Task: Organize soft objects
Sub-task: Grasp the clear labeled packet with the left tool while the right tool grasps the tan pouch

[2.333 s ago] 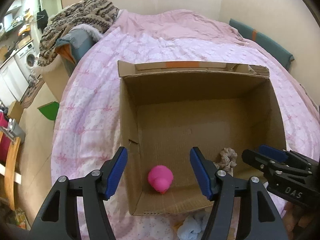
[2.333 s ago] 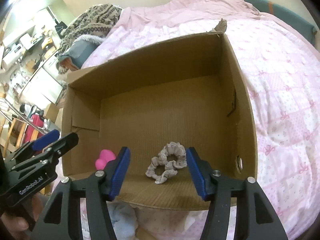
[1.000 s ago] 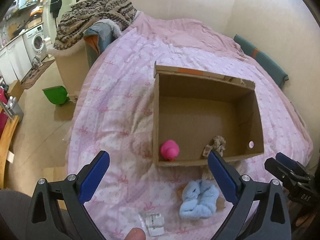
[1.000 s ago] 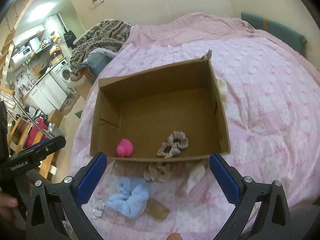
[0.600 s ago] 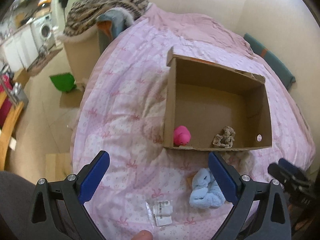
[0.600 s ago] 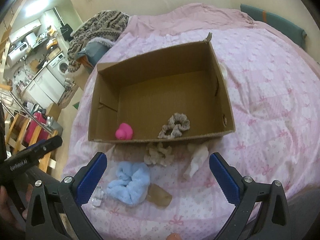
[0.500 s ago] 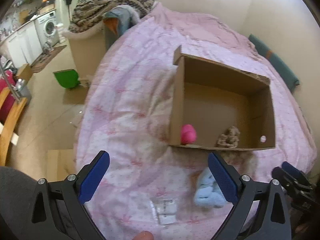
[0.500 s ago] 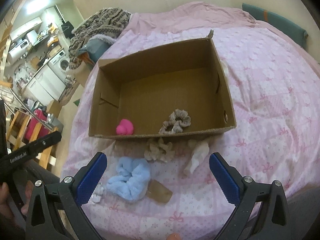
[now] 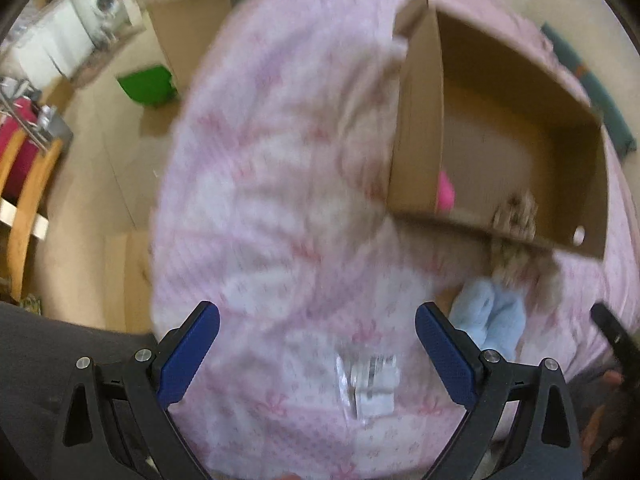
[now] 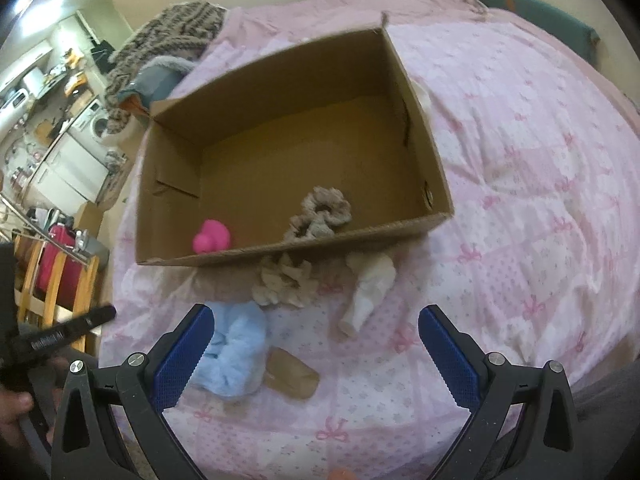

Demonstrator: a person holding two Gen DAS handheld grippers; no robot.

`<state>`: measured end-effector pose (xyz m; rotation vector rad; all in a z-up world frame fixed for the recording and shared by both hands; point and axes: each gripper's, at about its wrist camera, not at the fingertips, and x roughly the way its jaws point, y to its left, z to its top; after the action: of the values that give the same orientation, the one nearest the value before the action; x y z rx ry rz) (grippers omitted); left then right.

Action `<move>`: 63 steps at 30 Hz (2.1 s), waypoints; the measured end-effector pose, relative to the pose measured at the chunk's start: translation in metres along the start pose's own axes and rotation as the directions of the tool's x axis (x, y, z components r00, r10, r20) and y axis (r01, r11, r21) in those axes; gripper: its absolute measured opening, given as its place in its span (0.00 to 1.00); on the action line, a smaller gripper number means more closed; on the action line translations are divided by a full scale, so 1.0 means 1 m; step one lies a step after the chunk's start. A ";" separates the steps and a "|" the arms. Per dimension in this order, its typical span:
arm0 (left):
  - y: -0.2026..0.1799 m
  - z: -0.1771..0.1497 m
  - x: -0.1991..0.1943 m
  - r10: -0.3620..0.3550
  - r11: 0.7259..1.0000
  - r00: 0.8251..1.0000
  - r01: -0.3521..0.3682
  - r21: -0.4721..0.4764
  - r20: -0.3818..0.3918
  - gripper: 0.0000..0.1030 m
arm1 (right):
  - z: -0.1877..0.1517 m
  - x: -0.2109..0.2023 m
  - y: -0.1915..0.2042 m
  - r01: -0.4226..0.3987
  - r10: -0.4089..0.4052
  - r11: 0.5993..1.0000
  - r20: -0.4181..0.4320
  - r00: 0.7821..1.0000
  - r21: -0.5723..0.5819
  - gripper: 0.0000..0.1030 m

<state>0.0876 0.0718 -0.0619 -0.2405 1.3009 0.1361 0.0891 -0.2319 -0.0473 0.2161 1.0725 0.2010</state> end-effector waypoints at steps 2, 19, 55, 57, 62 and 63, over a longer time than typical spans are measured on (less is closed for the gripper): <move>-0.002 -0.004 0.017 -0.024 1.000 0.997 0.024 0.000 -0.080 0.94 | 0.000 0.004 -0.005 0.003 -0.002 1.000 -0.015 1.000 0.026 1.00; -0.051 -0.034 0.073 0.023 0.986 0.966 0.020 0.163 -0.258 0.46 | 0.004 0.018 -0.007 0.015 -0.013 0.999 -0.045 0.999 0.050 1.00; -0.046 -0.018 0.013 -0.045 0.986 0.998 0.051 0.159 -0.043 0.22 | -0.030 0.087 0.000 -0.138 0.176 0.983 -0.392 0.903 0.123 0.07; -0.044 -0.018 0.011 -0.049 0.987 0.998 0.053 0.151 -0.032 0.22 | -0.026 0.073 -0.001 -0.137 0.171 0.983 -0.337 0.926 0.121 0.07; -0.042 -0.019 0.007 -0.059 0.988 0.998 0.061 0.139 -0.017 0.22 | -0.021 0.048 0.005 -0.168 0.185 0.981 -0.229 0.956 0.093 0.07; -0.042 -0.020 0.005 -0.060 0.988 0.998 0.061 0.140 -0.012 0.22 | -0.020 0.044 0.007 -0.176 0.191 0.980 -0.207 0.960 0.089 0.07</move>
<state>0.0798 0.0258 -0.0678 -0.1601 1.3035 -0.0089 0.0909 -0.2120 -0.0917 0.3635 1.2764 0.3607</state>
